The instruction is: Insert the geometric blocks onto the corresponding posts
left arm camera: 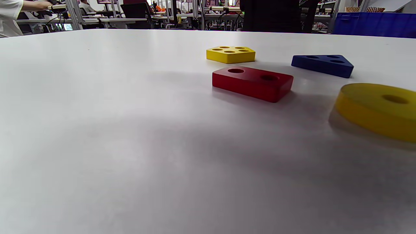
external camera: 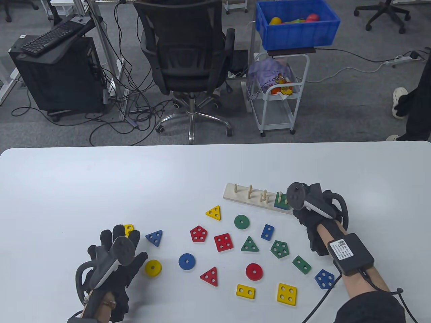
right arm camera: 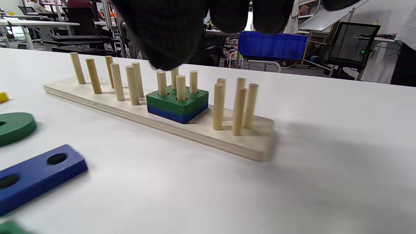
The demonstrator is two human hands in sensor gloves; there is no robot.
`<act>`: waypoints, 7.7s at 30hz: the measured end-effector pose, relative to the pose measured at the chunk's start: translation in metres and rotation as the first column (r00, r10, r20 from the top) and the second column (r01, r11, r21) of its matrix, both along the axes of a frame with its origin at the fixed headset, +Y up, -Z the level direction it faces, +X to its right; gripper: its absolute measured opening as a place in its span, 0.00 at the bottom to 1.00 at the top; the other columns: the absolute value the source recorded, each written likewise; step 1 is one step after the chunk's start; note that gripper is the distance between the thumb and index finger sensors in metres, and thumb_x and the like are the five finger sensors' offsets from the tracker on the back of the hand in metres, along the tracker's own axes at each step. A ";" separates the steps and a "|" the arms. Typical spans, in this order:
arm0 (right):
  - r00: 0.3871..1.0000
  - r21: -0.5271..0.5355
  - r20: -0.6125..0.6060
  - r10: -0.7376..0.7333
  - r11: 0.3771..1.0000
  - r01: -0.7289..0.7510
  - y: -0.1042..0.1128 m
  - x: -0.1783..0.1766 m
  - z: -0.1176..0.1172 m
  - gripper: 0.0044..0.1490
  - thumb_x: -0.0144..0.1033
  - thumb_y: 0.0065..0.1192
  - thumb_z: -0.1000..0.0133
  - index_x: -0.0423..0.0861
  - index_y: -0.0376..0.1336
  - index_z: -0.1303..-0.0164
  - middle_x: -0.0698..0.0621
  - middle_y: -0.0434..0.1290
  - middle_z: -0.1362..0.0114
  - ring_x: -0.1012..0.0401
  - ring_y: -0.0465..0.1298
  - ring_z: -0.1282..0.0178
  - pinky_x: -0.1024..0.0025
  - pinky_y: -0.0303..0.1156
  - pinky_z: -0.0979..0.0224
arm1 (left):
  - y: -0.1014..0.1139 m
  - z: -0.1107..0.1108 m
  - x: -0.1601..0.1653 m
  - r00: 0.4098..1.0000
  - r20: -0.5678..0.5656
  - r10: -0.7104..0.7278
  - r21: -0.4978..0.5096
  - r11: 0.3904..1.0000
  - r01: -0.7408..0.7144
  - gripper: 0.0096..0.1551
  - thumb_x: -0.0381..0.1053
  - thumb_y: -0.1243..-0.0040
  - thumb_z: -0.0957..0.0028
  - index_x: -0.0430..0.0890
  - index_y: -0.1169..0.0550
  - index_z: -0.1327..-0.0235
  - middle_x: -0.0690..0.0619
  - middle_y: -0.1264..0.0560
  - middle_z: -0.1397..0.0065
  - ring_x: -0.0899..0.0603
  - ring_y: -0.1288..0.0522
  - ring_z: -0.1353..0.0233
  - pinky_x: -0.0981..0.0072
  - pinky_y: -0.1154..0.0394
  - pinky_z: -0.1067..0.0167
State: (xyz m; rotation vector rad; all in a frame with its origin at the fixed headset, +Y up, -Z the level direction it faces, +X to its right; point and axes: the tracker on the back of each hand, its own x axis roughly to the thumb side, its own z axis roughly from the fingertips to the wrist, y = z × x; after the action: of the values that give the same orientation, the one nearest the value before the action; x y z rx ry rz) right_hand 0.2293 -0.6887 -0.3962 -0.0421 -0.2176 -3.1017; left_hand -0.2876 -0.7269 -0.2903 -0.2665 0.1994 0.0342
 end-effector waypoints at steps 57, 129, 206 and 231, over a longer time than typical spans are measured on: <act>0.967 -0.001 0.092 -0.235 0.972 0.237 0.011 0.032 -0.014 0.43 0.37 0.81 0.61 0.46 0.64 0.34 0.40 0.68 0.27 0.42 0.76 0.34 0.40 0.73 0.30 | -0.005 0.000 0.002 1.000 0.003 0.002 -0.020 1.000 -0.002 0.46 0.79 0.61 0.63 0.77 0.51 0.25 0.67 0.65 0.14 0.45 0.65 0.12 0.38 0.61 0.19; 0.983 -0.154 -0.122 0.134 0.976 -0.152 -0.060 -0.076 0.059 0.45 0.54 0.66 0.52 0.41 0.61 0.30 0.38 0.73 0.31 0.43 0.79 0.38 0.37 0.69 0.35 | -0.010 -0.003 0.000 1.000 0.002 -0.001 -0.069 0.998 0.002 0.45 0.78 0.61 0.62 0.76 0.48 0.24 0.66 0.64 0.13 0.45 0.63 0.12 0.38 0.60 0.19; 0.998 0.078 0.014 -0.054 0.996 0.053 -0.018 0.012 0.011 0.43 0.39 0.74 0.54 0.53 0.58 0.29 0.47 0.64 0.21 0.47 0.70 0.25 0.35 0.62 0.25 | -0.013 -0.005 -0.007 1.000 -0.021 -0.001 -0.085 0.996 -0.001 0.45 0.78 0.61 0.62 0.76 0.48 0.24 0.66 0.64 0.13 0.45 0.63 0.12 0.38 0.60 0.19; 0.946 -0.036 -0.307 0.106 0.992 -0.123 -0.067 -0.011 0.110 0.41 0.34 0.77 0.58 0.59 0.60 0.35 0.55 0.67 0.24 0.52 0.73 0.26 0.38 0.65 0.26 | -0.016 -0.005 -0.001 1.000 -0.001 -0.005 -0.095 0.995 0.005 0.45 0.78 0.61 0.62 0.76 0.48 0.25 0.66 0.64 0.13 0.45 0.63 0.12 0.38 0.60 0.19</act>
State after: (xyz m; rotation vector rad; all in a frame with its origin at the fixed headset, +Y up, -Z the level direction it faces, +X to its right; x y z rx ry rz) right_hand 0.2184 -0.7554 -0.2857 -0.4875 -0.2820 -2.9198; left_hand -0.2890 -0.7430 -0.2948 -0.3609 0.2032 0.0201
